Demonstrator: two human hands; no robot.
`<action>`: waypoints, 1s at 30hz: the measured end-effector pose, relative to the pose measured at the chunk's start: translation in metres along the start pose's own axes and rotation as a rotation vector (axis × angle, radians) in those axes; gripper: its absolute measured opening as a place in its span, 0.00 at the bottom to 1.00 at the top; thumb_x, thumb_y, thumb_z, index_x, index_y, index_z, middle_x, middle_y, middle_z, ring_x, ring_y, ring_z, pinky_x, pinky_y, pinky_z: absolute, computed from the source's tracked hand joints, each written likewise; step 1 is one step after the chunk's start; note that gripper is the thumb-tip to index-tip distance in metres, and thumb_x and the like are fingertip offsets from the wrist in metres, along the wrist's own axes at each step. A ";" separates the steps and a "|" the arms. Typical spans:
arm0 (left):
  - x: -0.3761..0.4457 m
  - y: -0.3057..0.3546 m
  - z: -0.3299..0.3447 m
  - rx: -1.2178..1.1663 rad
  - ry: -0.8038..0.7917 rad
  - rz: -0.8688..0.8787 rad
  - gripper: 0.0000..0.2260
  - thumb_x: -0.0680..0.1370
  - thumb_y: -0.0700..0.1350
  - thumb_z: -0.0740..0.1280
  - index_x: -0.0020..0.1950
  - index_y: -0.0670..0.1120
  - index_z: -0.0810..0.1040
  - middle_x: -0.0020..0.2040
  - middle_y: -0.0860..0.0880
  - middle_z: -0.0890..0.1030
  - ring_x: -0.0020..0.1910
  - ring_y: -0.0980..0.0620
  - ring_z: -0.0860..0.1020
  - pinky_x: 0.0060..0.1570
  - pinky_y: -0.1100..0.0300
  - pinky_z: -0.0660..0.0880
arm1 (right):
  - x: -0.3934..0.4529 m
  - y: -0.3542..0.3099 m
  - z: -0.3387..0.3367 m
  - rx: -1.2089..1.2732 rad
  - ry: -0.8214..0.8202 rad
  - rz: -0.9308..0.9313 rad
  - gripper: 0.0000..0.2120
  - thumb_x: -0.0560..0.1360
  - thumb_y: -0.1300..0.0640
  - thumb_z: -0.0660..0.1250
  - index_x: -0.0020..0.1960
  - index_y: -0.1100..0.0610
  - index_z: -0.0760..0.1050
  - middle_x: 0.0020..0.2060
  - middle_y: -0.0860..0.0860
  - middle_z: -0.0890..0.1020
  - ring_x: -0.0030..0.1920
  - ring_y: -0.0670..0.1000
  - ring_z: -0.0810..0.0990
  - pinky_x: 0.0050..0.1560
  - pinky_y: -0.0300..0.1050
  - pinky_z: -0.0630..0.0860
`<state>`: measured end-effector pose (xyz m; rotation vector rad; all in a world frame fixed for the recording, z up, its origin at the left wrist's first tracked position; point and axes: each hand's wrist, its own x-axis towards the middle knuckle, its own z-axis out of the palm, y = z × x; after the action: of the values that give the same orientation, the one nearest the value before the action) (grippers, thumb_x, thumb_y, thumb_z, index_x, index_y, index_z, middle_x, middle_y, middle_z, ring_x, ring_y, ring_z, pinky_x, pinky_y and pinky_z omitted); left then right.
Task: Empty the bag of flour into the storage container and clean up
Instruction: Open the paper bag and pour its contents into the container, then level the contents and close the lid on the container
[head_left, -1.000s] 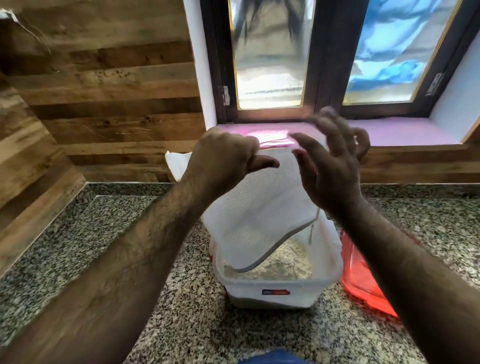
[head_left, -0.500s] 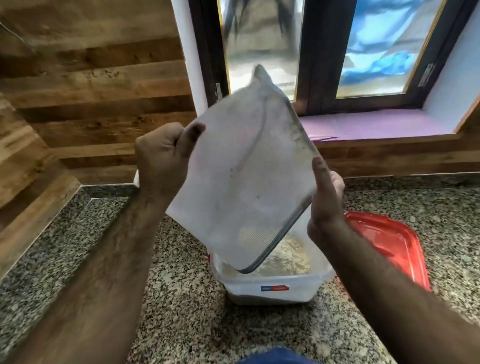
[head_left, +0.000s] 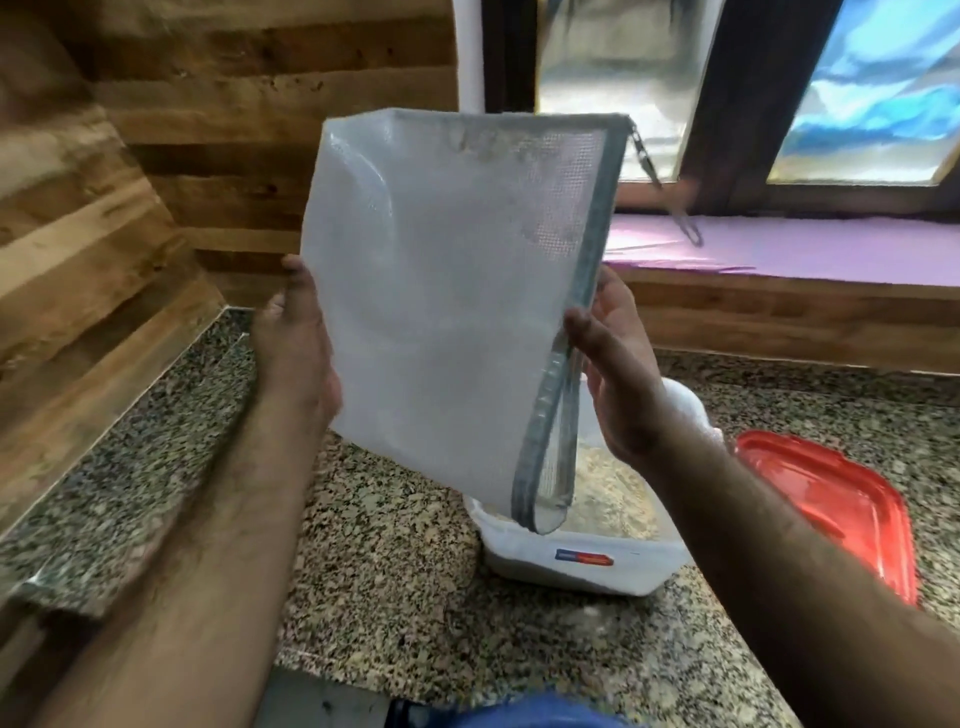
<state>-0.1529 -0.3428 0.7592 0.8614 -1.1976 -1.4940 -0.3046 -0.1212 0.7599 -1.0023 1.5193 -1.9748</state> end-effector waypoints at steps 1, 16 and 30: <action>0.000 -0.004 -0.010 0.016 0.030 -0.035 0.21 0.85 0.62 0.64 0.64 0.46 0.82 0.51 0.53 0.89 0.45 0.56 0.89 0.41 0.58 0.86 | 0.003 0.000 0.006 -0.015 -0.031 0.026 0.35 0.74 0.48 0.71 0.76 0.63 0.67 0.62 0.53 0.83 0.63 0.56 0.84 0.60 0.51 0.81; 0.068 -0.140 -0.213 0.329 0.211 -0.318 0.18 0.82 0.62 0.69 0.49 0.47 0.84 0.47 0.50 0.88 0.51 0.44 0.88 0.55 0.48 0.84 | 0.018 0.151 0.186 -0.119 -0.081 0.620 0.13 0.75 0.67 0.69 0.57 0.56 0.82 0.51 0.53 0.90 0.50 0.54 0.90 0.51 0.51 0.87; 0.088 -0.243 -0.246 1.357 -0.779 0.198 0.38 0.84 0.68 0.56 0.88 0.57 0.43 0.87 0.50 0.39 0.86 0.47 0.40 0.83 0.46 0.44 | -0.004 0.275 0.198 -1.161 0.109 0.604 0.40 0.80 0.45 0.69 0.85 0.57 0.57 0.82 0.60 0.64 0.79 0.65 0.67 0.77 0.61 0.69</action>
<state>-0.0094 -0.4876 0.4659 0.9160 -2.8979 -0.6638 -0.1703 -0.3219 0.5215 -0.6267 2.6819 -0.6447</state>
